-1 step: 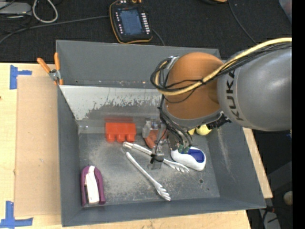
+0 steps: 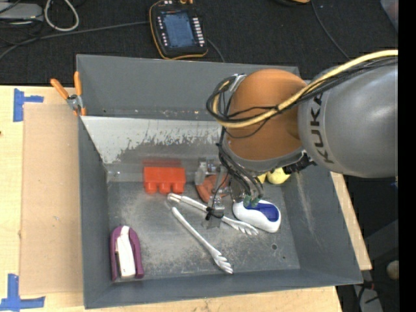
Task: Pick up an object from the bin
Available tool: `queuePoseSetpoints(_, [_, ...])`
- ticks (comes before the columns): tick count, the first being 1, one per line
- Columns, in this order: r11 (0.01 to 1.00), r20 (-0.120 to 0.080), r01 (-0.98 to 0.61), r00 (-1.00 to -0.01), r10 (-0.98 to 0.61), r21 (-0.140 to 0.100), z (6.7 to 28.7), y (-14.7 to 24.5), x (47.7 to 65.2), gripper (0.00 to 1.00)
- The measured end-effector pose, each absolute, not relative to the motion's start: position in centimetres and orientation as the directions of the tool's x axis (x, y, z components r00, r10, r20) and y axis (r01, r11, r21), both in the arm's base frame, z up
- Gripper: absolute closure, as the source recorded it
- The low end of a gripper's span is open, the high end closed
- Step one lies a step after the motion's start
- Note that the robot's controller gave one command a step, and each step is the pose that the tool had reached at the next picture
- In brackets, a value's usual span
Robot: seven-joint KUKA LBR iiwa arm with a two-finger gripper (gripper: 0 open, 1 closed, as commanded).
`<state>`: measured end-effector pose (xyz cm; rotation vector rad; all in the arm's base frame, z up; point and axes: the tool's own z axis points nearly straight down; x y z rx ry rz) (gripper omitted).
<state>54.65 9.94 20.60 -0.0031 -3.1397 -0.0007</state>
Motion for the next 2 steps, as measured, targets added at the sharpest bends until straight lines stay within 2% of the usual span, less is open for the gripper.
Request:
queuePoseSetpoints(1, [0.974, 0.004, 0.228, -0.974, 0.228, 0.0, 9.6, 8.9, 53.9, 0.0])
queuePoseSetpoints(2, [0.956, -0.001, 0.294, -0.956, 0.294, 0.003, 13.3, 6.5, 51.4, 0.0])
